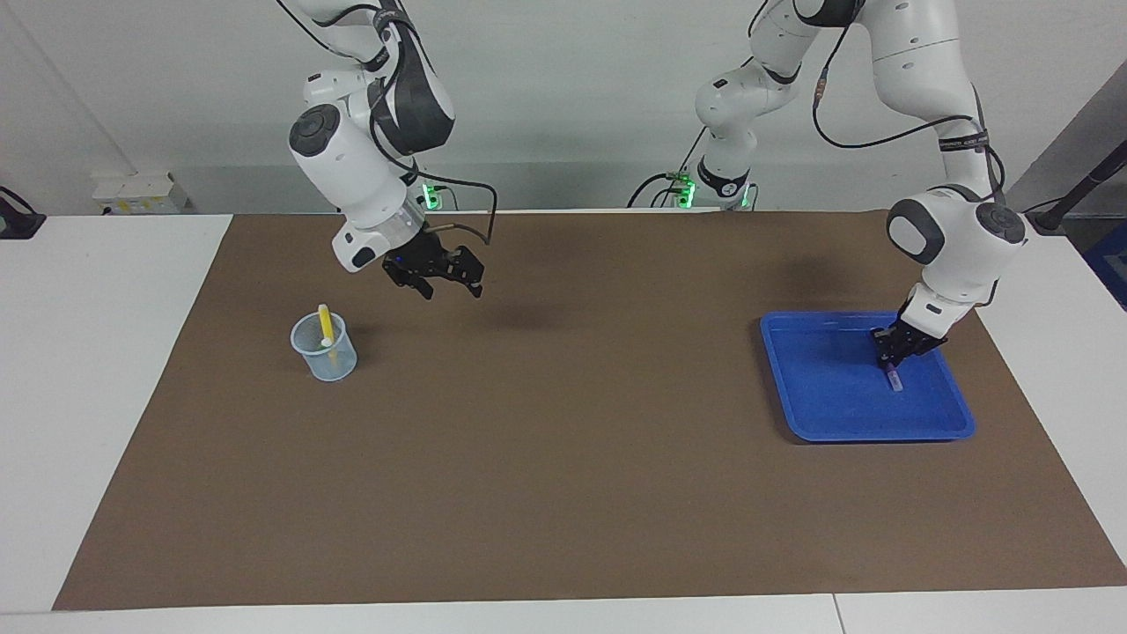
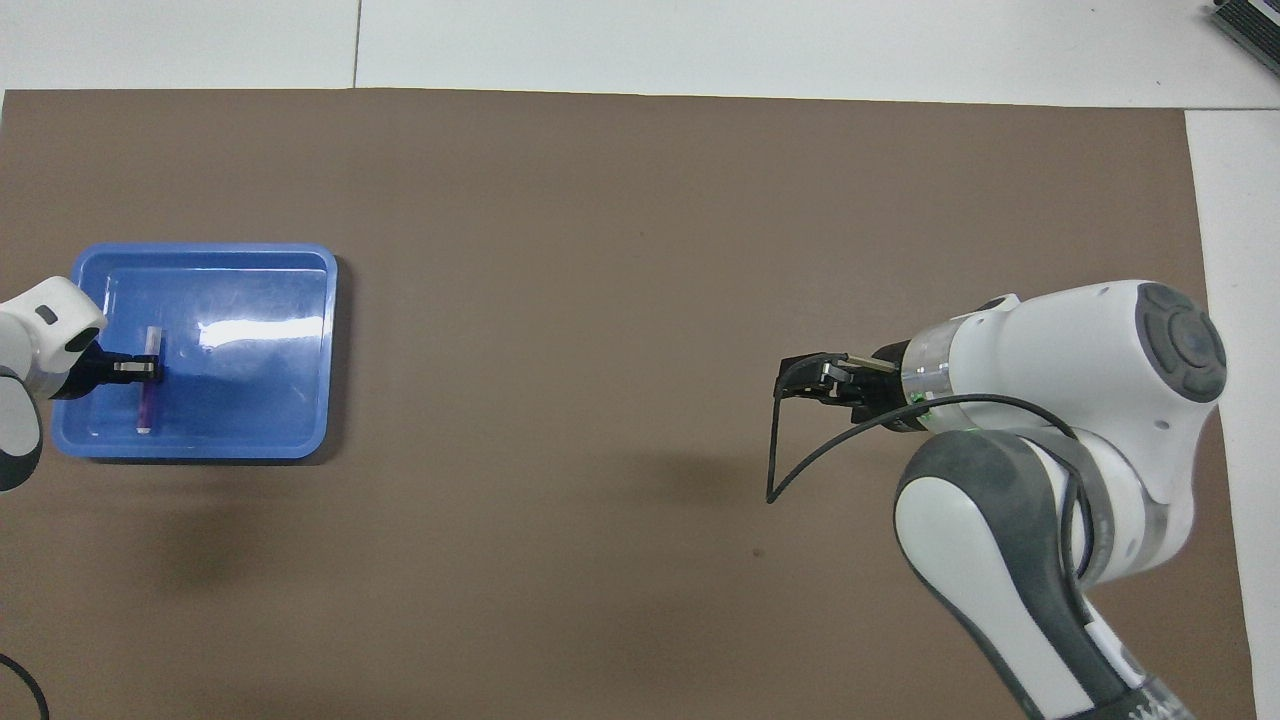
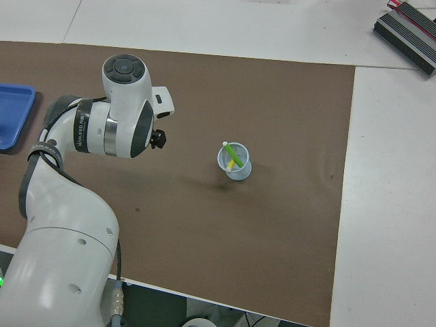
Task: Transfer and insert pens with both arms
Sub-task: 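Grasp the purple pen with the left gripper while the right gripper withdraws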
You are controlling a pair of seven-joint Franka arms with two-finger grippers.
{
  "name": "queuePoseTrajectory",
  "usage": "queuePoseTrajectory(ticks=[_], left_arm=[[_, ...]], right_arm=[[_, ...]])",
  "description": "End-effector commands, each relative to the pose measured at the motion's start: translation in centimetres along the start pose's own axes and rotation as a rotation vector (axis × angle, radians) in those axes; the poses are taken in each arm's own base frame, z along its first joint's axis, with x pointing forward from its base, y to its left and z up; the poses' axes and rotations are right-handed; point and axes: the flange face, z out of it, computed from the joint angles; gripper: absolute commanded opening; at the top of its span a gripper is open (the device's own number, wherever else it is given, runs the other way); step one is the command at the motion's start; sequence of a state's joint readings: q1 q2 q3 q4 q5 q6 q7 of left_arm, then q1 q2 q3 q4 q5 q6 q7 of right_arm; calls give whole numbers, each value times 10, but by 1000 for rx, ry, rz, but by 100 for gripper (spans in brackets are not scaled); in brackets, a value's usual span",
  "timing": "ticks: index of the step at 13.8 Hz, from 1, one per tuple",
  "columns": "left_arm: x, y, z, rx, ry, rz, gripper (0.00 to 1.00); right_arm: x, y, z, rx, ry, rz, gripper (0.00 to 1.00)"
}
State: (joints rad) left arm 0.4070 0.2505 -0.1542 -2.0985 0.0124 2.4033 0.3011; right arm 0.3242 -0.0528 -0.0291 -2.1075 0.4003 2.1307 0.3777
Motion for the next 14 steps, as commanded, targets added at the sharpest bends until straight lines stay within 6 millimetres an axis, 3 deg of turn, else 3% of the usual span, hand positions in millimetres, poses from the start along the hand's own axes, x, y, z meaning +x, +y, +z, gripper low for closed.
queuePoseTrajectory(ticks=[1,5,8,14], left_arm=[[26,16,-29,-10,-61,-34,0],[25,34,-53,-38,-102,-144,0],[22,53,-72,-137,-111,-341,0],[22,109,-109,-262,-146,-656,0]], right_arm=[[-11,-24,2,44,22,81,100],[-27,-52,10,76,37,192,100],[-38,-72,13,143,46,283,100],[-38,-78,12,184,52,309,100]])
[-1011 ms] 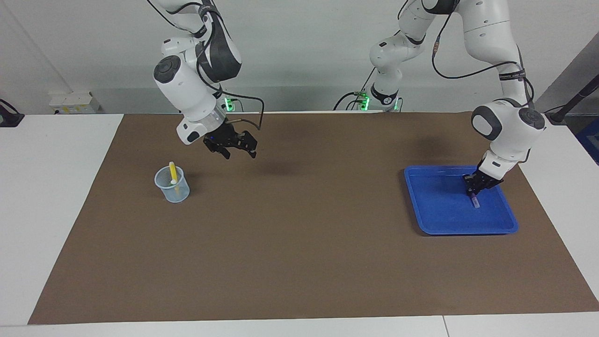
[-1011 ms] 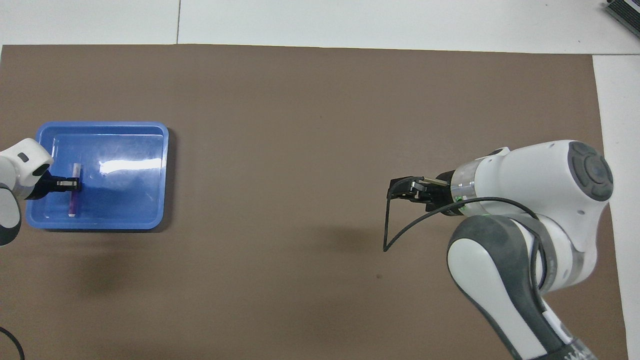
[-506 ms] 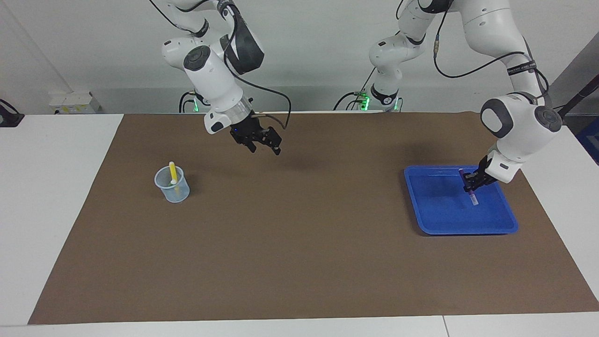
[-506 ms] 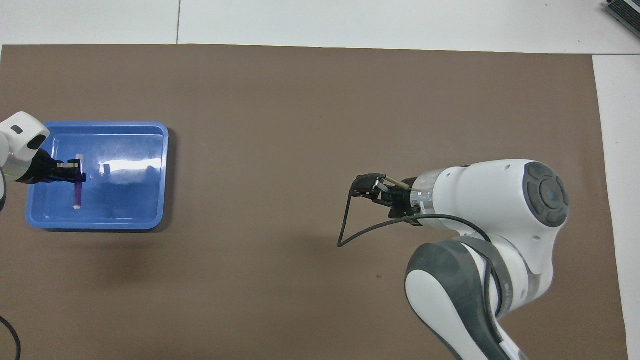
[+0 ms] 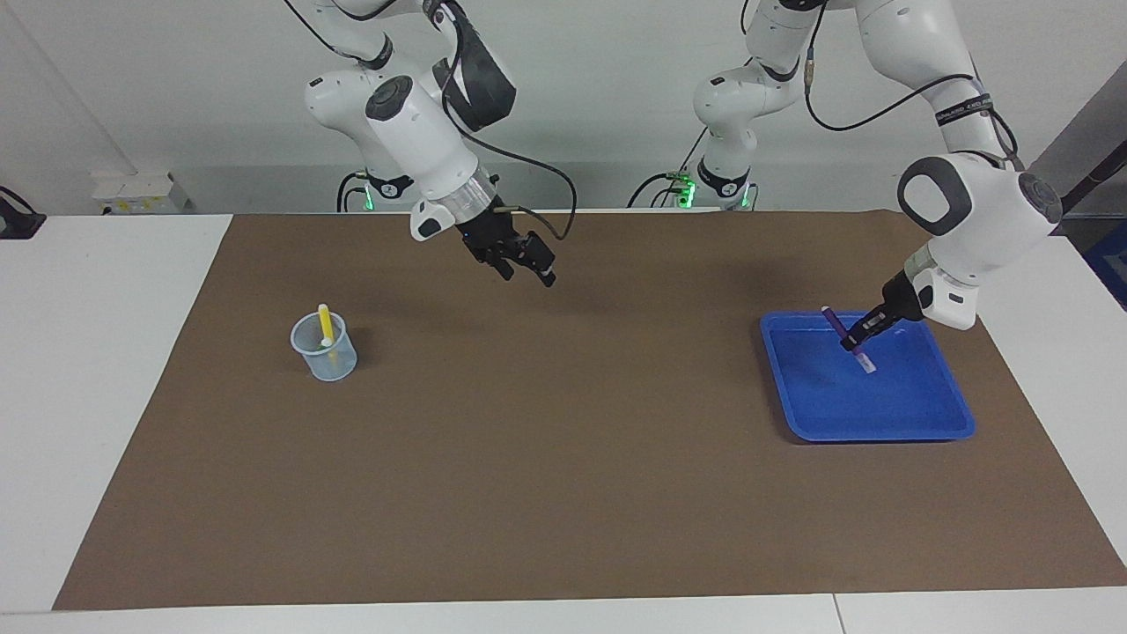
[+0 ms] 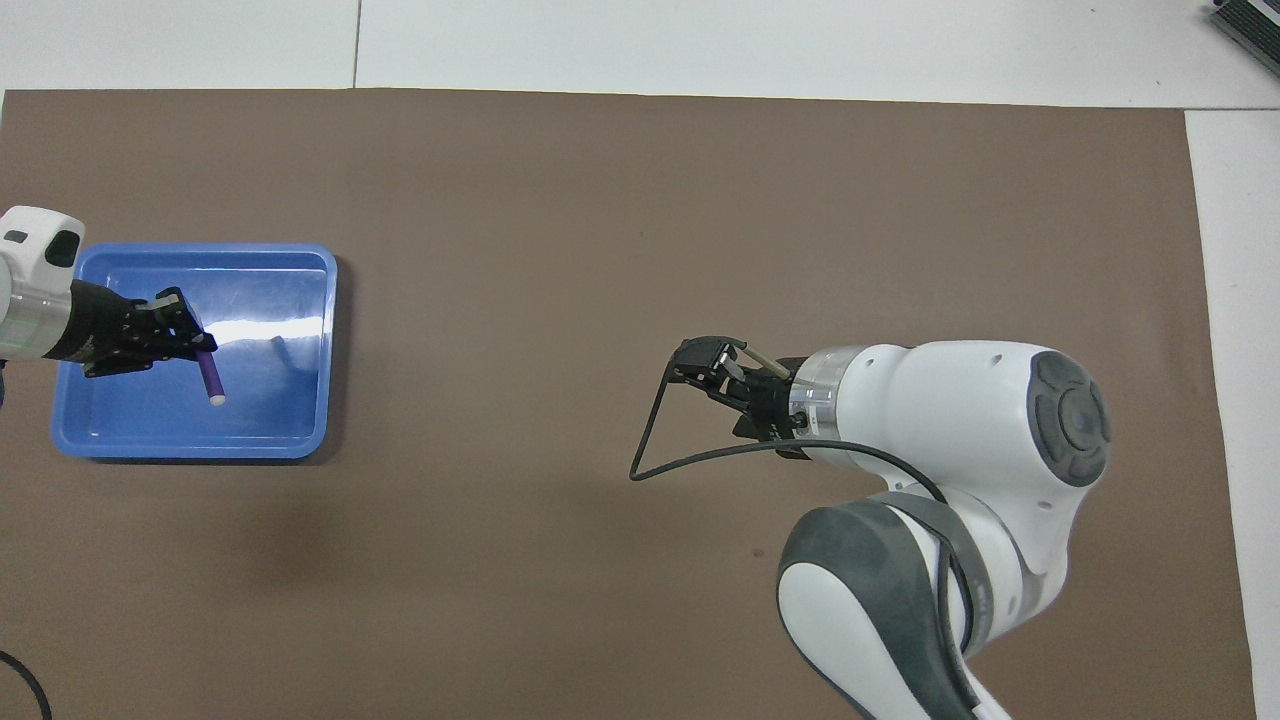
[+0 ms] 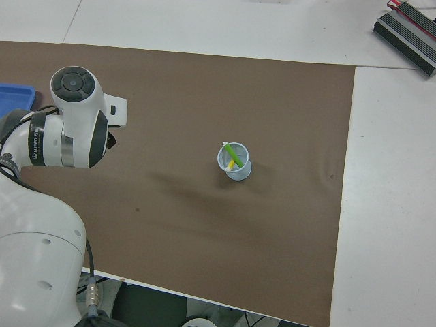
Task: Transfer and insert pens with both arms
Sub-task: 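Grasp the purple pen with the left gripper while the right gripper withdraws, then lift the purple pen toward the right gripper while the right gripper approaches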
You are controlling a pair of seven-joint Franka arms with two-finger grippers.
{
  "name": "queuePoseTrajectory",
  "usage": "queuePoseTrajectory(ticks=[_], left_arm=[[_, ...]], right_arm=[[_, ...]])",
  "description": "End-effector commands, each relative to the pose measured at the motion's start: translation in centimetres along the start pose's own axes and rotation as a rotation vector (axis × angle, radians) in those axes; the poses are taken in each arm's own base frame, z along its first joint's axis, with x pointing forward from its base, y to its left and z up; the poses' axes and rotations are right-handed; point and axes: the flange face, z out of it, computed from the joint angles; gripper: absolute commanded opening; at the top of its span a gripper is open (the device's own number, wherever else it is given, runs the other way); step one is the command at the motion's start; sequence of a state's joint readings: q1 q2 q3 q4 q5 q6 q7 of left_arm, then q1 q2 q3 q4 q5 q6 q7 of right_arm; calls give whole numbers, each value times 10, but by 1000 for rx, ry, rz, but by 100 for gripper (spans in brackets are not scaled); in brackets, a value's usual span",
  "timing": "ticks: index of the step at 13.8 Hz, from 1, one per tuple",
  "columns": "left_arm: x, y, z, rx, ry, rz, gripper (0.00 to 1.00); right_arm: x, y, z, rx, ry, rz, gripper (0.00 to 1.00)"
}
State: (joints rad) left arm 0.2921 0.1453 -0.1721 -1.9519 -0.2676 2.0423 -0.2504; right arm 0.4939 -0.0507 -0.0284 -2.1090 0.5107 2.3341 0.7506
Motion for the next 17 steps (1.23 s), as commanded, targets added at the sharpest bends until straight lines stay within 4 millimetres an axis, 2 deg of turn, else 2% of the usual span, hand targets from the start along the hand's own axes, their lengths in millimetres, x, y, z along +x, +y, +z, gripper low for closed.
queuePoseTrajectory(ticks=[1,5,11,16,17], left_arm=[[-25,28,-14,-51,-22,-153,0],[-58,74,-24,-107,-45,-381,0],[-112,118,-46,-208,-71,-654,0],[-174,144,-47,-221,-57,-767,0],[-184,151,-46,-228,-55,-794,0]], right_arm=[[3,-3,-3,27,-2,23,100],[2,-6,-16,35,-1,20,100],[-3,-11,-15,52,13,9,100],[-31,-25,-5,56,-12,-35,100],[-43,-29,-1,55,-24,-47,100]])
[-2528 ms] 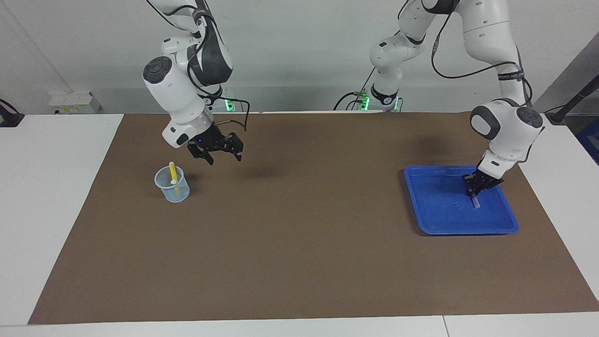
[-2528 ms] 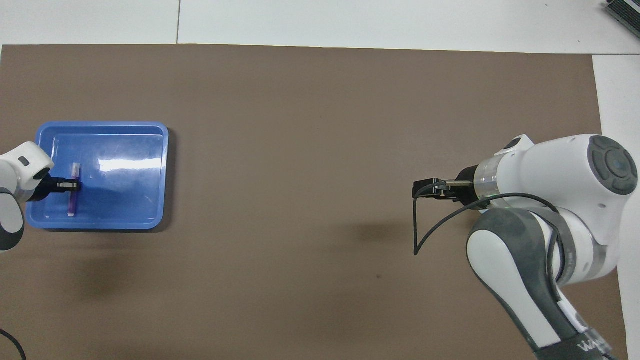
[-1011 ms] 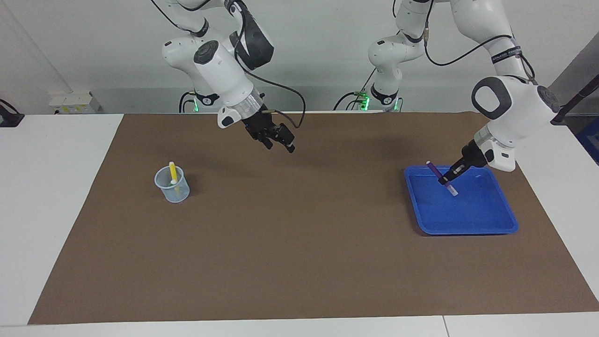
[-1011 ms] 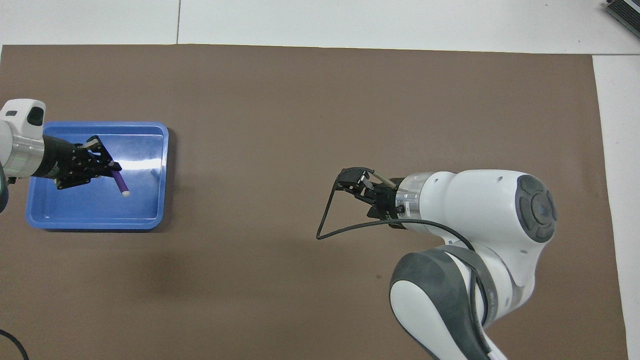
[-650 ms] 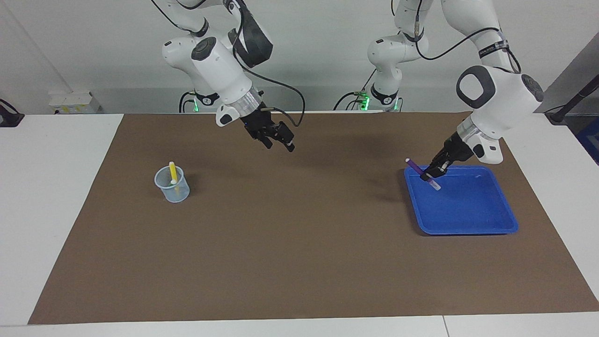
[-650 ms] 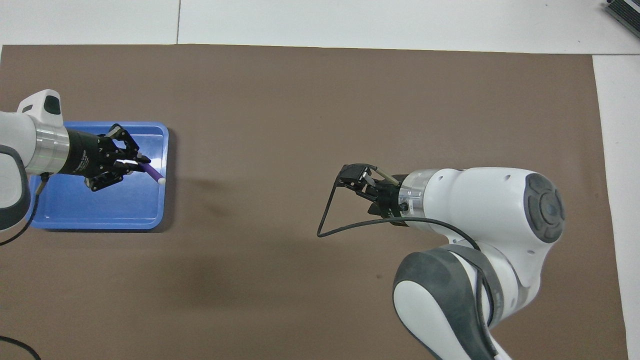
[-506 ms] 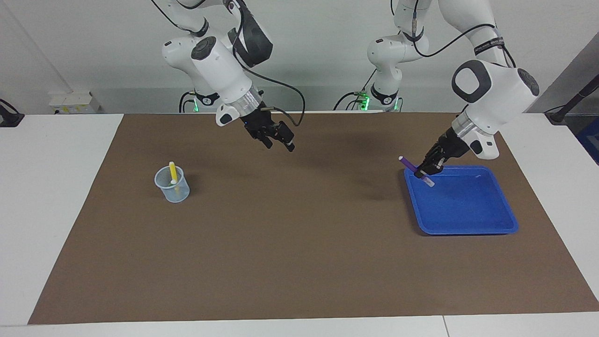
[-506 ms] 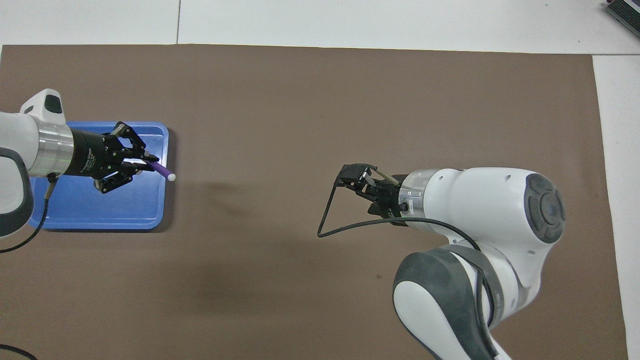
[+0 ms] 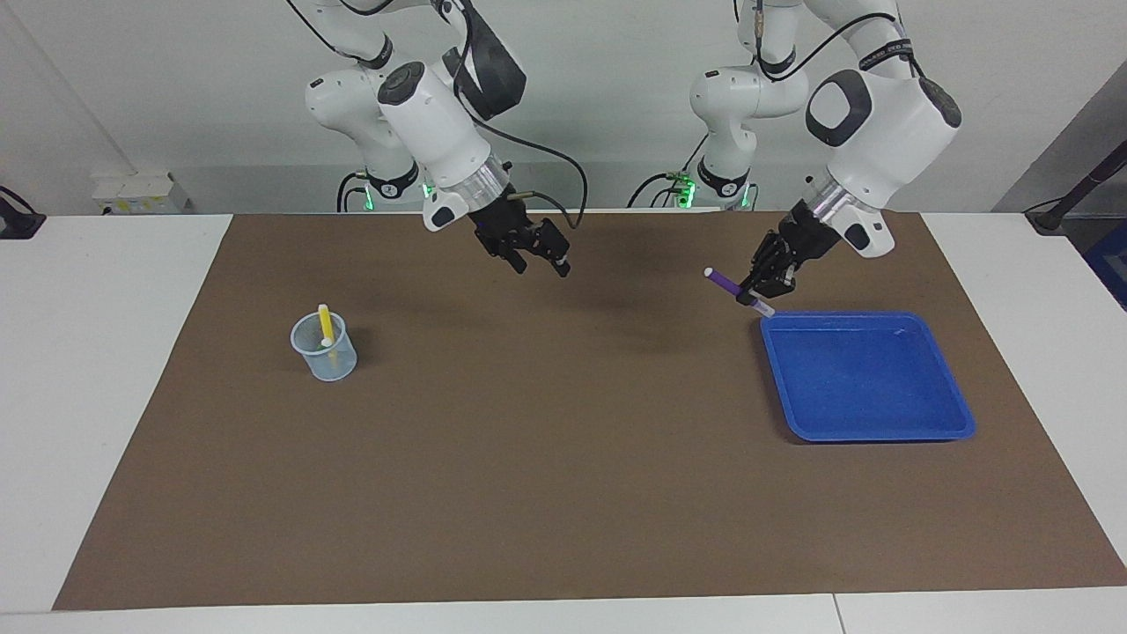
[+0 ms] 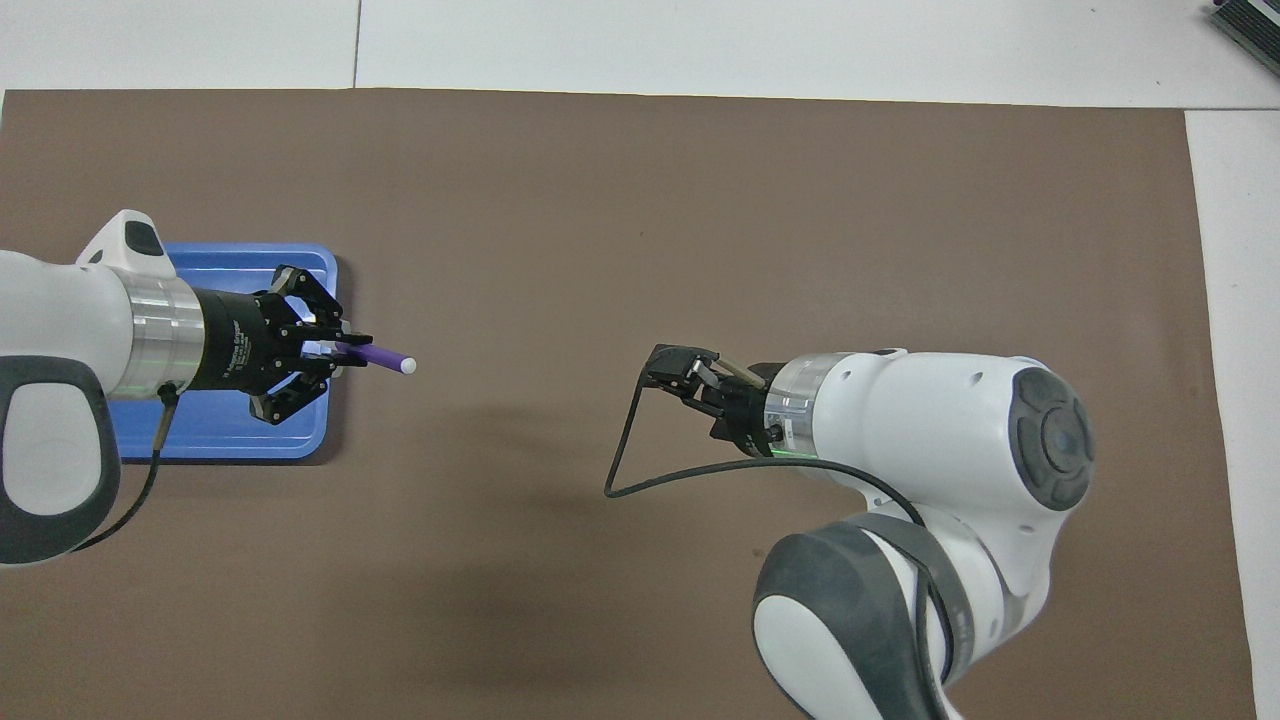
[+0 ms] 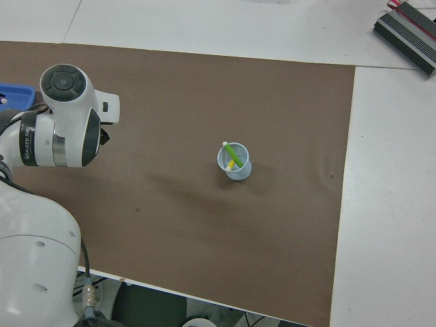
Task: Transfer and insert pens with both arms
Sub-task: 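Lift the purple pen toward the right gripper while the right gripper approaches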
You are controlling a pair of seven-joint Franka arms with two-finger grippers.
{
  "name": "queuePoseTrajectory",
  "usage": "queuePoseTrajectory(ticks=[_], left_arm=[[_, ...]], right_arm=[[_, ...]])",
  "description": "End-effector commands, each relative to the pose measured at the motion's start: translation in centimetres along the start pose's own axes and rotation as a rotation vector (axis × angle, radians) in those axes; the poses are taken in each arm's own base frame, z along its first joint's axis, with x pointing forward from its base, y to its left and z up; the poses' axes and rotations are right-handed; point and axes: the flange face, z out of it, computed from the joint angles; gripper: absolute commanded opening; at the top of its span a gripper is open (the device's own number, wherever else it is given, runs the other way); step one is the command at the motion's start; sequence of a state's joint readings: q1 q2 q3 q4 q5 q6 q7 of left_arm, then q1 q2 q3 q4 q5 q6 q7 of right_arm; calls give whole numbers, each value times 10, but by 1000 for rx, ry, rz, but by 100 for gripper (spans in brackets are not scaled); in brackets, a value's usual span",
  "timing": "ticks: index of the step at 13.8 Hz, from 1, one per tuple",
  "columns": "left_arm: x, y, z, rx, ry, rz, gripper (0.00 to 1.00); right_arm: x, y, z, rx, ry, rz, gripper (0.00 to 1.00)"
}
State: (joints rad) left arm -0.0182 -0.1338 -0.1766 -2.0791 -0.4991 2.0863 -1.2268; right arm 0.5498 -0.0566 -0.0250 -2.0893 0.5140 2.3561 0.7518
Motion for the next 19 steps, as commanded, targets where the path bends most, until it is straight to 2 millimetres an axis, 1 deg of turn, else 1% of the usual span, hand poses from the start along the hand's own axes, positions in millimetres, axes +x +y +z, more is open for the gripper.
queuePoseTrajectory(ticks=[1,3,4,5,6,7,8,10,11,13,14,16,18,19], left_arm=[[-31,-19,5,-41,1,-94,0],[-49,-17,11,-63,-1,-169,0],[-57,-19,13,-81,0,-201,0],[-63,-22,18,-110,3,-246,0],[-69,-24,21,-141,4,-292,0],[-73,-29,29,-160,6,-329,0],[-79,-32,32,-182,4,-355,0],[-85,-33,34,-197,-6,-427,0],[-85,-34,35,-195,-7,-443,0],[-91,-35,38,-186,-9,-446,0],[-90,-37,39,-182,-8,-447,0],[-95,-39,39,-178,-11,-437,0],[-98,-40,41,-170,-12,-435,0],[-100,-40,41,-167,-13,-432,0]], right_arm=[[-19,-10,2,31,-26,29,100],[-23,-17,1,64,-24,62,100],[-29,-21,3,78,-17,58,100],[-30,-24,5,87,-7,66,100],[-40,-29,9,95,-7,71,100],[-48,-34,12,110,-3,85,100],[-50,-37,11,123,6,108,100],[-61,-44,16,131,2,122,100],[-58,-54,15,164,22,145,100],[-65,-64,28,193,36,168,100],[-61,-68,36,209,52,173,100],[-59,-80,45,231,62,174,100],[-58,-82,43,238,65,176,100],[-56,-88,40,250,67,174,100]])
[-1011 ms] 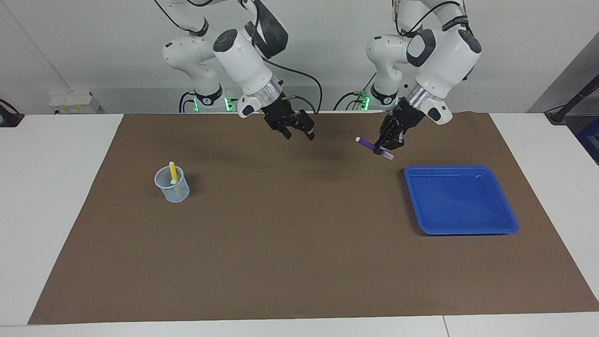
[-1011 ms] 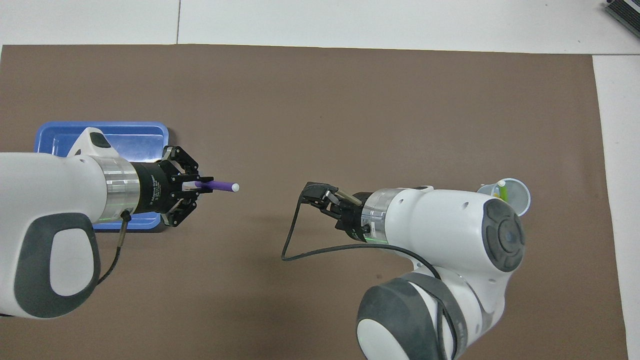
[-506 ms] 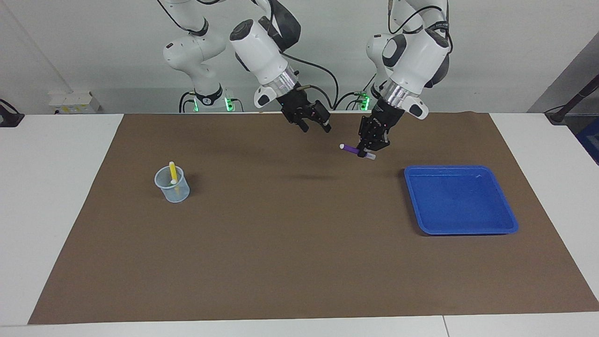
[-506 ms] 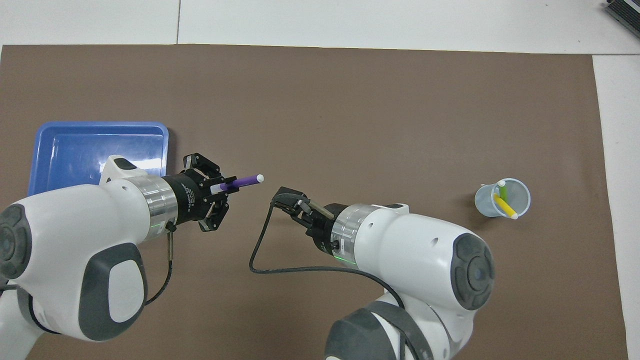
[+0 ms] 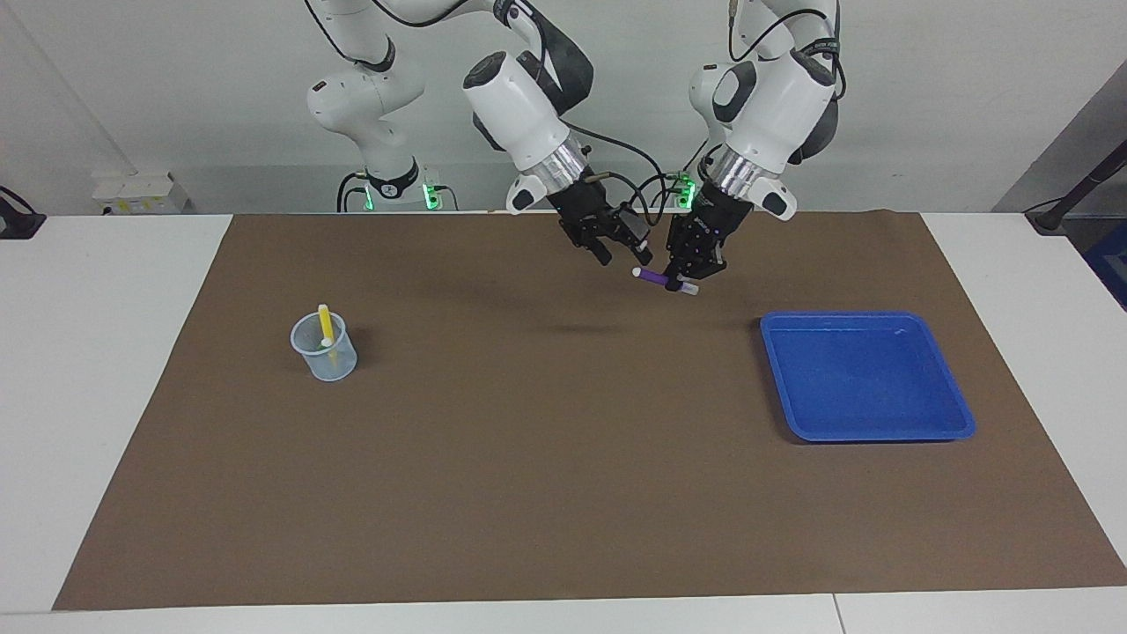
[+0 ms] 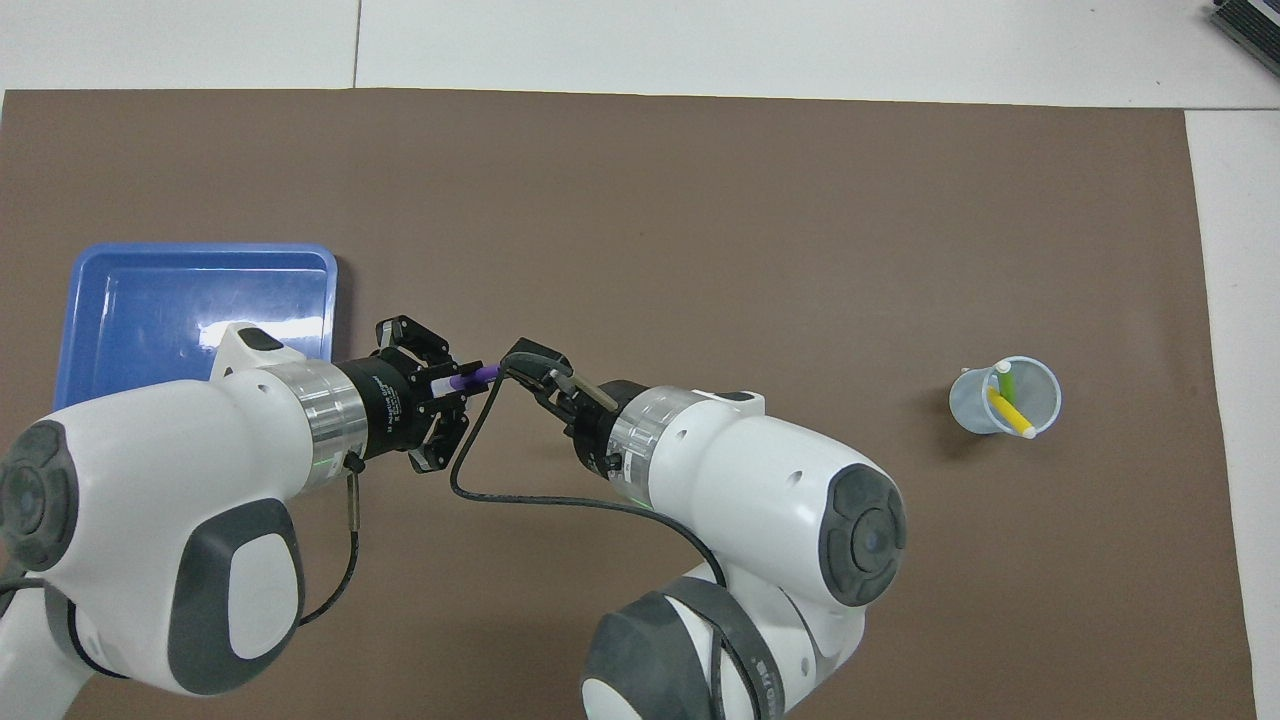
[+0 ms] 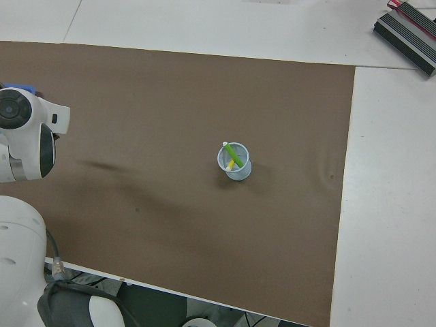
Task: Transfer and insert pens with both arms
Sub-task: 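Close the right gripper on the purple pen's free end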
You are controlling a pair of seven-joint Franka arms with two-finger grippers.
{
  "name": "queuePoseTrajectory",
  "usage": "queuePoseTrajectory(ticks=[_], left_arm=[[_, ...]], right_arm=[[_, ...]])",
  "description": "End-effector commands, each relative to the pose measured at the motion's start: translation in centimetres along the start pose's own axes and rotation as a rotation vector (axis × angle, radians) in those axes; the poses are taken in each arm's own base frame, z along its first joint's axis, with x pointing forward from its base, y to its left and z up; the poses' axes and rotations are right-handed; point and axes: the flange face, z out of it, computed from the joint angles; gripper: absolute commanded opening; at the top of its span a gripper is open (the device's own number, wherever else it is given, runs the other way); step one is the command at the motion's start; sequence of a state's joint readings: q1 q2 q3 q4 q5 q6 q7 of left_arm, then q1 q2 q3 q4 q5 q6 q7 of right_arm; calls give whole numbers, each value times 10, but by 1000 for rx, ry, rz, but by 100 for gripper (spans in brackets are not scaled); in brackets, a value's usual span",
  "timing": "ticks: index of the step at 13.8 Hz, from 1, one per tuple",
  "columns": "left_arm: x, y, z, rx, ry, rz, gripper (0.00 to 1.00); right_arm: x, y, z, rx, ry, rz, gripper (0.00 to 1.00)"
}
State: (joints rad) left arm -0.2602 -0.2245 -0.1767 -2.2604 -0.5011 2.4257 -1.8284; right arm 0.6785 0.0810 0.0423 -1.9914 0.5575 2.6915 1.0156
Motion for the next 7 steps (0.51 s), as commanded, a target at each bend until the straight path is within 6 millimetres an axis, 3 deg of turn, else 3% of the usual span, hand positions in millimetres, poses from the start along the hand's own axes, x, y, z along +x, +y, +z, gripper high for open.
queuePoseTrajectory(ticks=[1,7], left_arm=[[0,-13,-4,0,-12,-12,0],[-2,-19,-3,4,-11,0,0]], right_arm=[[2,-19,-3,43,-6,28,100],[4,-21,3,42,-6,27,78]])
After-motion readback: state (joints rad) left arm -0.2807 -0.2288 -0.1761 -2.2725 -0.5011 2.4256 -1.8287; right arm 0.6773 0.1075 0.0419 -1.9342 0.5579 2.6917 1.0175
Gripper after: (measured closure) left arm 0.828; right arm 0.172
